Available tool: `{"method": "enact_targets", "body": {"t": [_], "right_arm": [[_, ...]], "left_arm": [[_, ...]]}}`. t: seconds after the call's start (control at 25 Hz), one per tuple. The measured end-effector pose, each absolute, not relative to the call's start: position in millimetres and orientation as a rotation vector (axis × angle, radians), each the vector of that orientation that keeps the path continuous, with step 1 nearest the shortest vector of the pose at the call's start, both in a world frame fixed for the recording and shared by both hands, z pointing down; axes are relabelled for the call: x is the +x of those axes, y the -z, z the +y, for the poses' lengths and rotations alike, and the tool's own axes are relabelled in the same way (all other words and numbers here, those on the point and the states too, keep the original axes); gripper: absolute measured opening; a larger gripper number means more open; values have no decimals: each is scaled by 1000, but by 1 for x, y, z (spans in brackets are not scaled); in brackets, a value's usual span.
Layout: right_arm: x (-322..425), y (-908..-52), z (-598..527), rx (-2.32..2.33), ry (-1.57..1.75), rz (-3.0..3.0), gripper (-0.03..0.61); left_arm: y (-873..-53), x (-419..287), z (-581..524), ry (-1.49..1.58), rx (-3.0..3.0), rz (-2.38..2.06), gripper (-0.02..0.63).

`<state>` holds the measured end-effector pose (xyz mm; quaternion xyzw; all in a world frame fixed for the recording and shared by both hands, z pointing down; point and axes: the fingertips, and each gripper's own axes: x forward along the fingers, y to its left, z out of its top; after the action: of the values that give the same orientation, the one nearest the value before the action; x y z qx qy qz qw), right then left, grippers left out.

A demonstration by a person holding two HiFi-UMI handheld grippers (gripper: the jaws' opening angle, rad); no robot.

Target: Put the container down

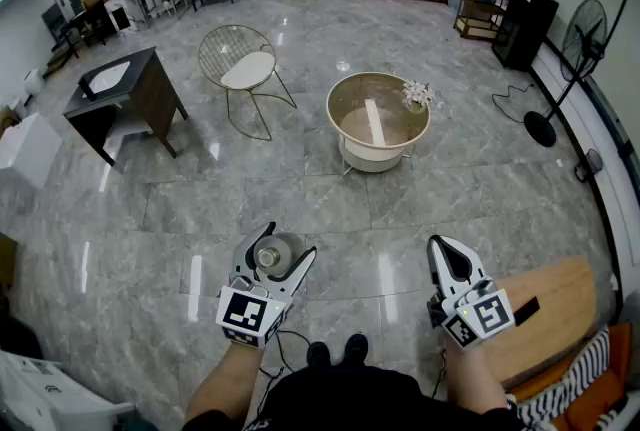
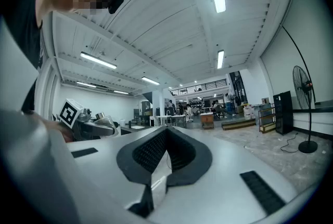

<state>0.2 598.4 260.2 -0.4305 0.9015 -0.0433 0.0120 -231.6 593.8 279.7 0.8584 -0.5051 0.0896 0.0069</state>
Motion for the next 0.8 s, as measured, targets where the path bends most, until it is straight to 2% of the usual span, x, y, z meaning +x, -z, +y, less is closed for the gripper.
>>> {"method": "enact_targets", "body": {"t": [0.44, 0.8], "right_arm": [[19, -256, 603, -1334, 126, 2809, 11], [42, -245, 593, -1152, 201, 2859, 14]], "left_arm": [[-271, -209, 593, -290, 2698, -1570, 341], [-273, -173, 598, -316, 2668, -1594, 341]]}}
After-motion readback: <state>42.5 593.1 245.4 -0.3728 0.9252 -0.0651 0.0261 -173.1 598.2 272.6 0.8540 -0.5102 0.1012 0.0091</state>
